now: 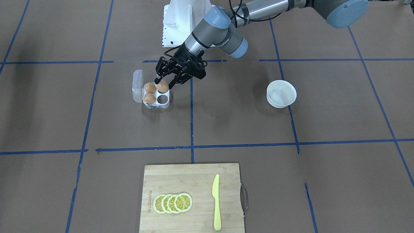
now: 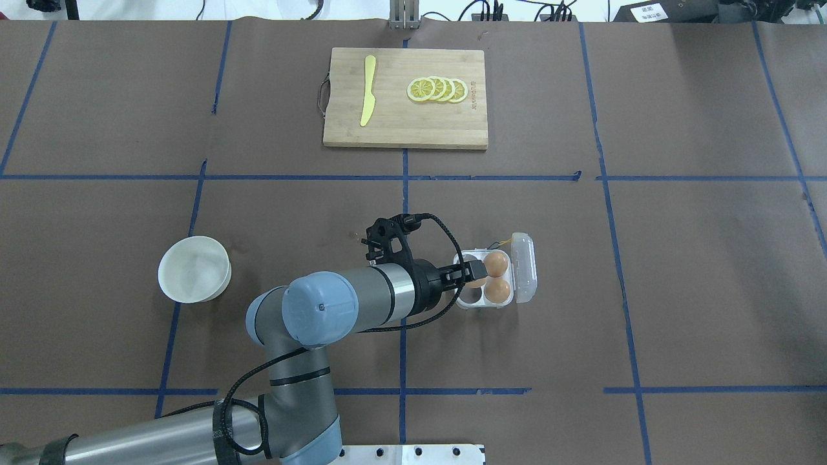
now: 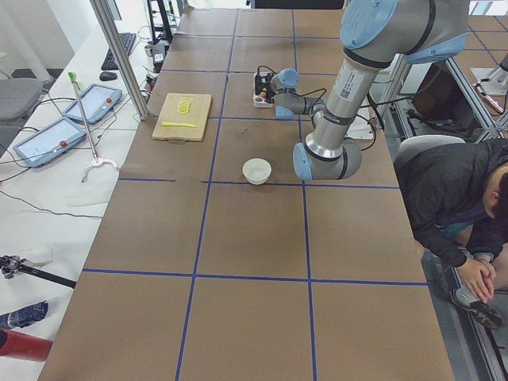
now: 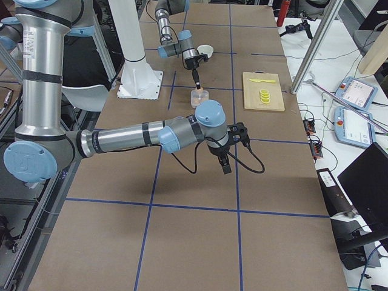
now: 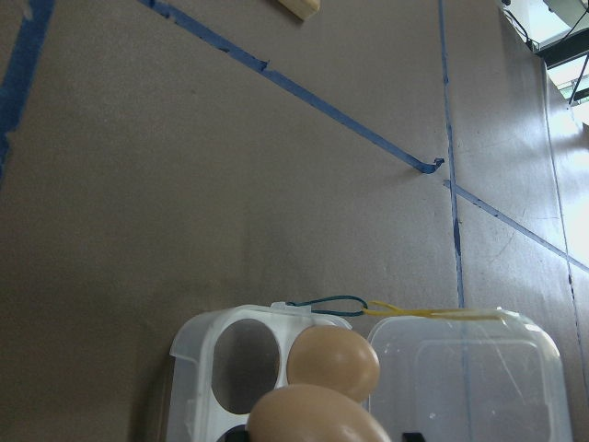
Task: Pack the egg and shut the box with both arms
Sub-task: 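Lower the egg into an empty carton cup and open the left gripper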
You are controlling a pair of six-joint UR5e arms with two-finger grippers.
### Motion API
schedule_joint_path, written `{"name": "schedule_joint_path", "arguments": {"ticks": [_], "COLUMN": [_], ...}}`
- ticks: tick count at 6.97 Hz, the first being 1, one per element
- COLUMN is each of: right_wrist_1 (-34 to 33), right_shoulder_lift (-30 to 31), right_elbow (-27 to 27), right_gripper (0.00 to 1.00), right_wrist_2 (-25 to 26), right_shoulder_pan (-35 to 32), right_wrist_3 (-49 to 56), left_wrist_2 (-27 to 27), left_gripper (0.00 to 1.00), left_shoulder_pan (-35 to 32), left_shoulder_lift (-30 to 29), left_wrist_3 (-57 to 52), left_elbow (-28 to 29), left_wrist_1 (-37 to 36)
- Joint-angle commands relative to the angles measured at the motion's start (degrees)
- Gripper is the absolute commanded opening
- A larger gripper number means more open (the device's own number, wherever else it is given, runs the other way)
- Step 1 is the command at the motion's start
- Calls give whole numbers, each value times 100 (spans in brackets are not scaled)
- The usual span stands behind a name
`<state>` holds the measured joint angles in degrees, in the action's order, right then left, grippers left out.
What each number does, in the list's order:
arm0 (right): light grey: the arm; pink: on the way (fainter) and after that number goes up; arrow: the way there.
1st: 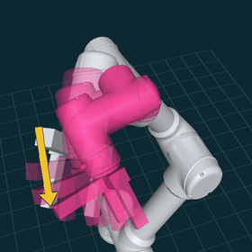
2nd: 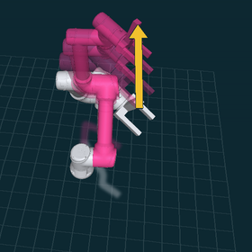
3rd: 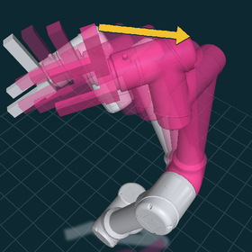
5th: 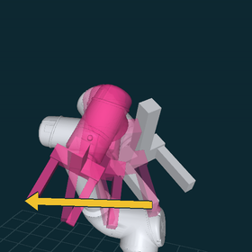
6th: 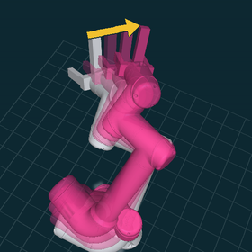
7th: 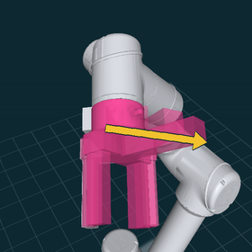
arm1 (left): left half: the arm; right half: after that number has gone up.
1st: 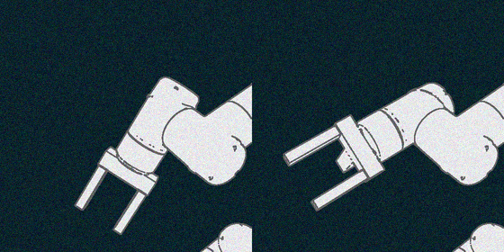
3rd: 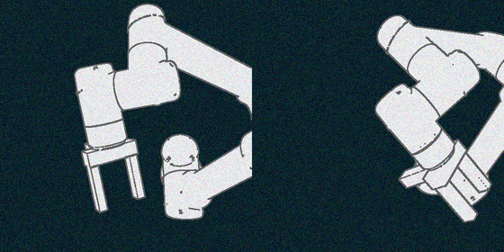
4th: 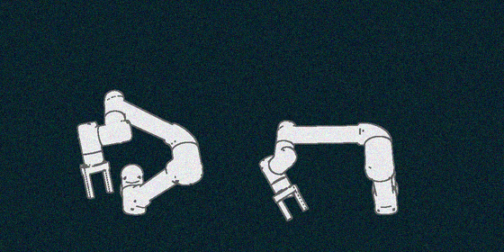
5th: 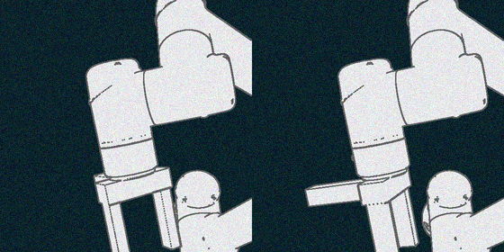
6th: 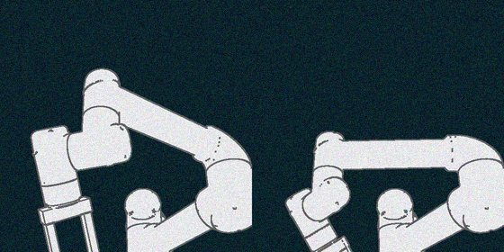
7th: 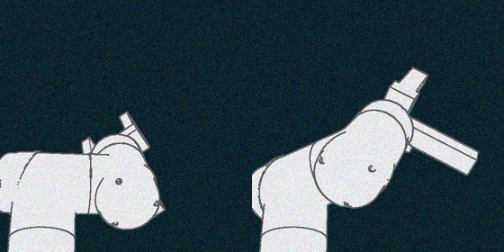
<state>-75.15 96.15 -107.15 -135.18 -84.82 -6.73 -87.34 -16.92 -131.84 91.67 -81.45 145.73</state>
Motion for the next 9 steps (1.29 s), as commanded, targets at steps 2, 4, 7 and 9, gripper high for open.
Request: {"name": "schedule_joint_path", "arguments": {"ticks": [2,4,7,9], "right_wrist_1": [0,0,-9,0], "right_shoulder_lift": [0,9,9,18], "right_elbow": [1,1,1,1], "right_gripper": [100,100,100,100], "right_wrist_2": [0,0,0,0], "right_shoulder_pan": [0,0,-8,0], "right_wrist_3": [5,5,23,40], "left_wrist_2": [-3,-3,-3,-3], "left_gripper": [29,35,47,62], "left_shoulder_pan": [118,154,146,145], "left_shoulder_lift": [-8,-8,0,0], "left_wrist_3": [-9,-9,-9,-9], "left_elbow": [-20,-20,-46,-55], "left_wrist_1": [8,8,8,8]}}
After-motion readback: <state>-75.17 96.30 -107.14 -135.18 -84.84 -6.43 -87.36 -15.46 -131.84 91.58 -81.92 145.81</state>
